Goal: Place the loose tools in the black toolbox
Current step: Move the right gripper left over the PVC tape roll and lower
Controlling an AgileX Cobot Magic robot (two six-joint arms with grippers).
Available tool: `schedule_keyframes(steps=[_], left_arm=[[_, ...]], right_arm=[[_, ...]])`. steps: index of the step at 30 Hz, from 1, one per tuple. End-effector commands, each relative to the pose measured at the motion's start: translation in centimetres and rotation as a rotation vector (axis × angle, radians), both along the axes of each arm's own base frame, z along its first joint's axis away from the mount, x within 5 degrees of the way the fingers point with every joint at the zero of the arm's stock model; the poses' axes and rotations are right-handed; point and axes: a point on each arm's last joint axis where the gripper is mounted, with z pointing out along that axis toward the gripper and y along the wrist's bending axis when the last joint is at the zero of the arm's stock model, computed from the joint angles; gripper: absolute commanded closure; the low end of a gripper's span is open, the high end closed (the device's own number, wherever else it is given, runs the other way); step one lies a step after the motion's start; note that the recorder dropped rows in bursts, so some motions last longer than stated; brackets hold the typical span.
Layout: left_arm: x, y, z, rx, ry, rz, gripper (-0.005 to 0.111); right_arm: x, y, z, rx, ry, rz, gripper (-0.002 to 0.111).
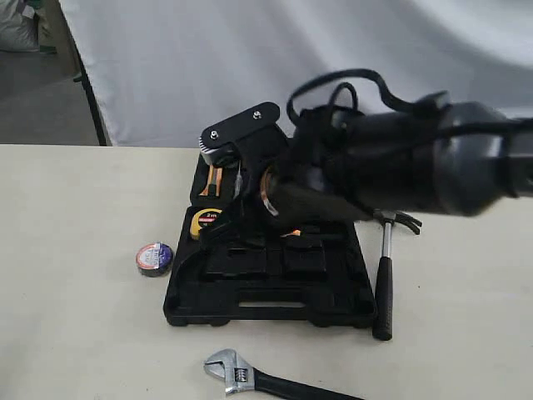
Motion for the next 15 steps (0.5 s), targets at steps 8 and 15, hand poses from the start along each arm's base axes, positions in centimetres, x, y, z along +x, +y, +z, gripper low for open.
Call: schedule_keyframes(steps=[8,15], left_arm=[[-0.1,0.1,0.2,0.002,-0.013,0.026,0.106],[-0.1,0.1,0.2,0.002,-0.013,0.026,0.106]], right_arm=[[5.5,6.5,-0.9,0.08,0.449,0.305,0.109],[7.6,10.5,-3.4,0.119,0.426,0.264,0.107]])
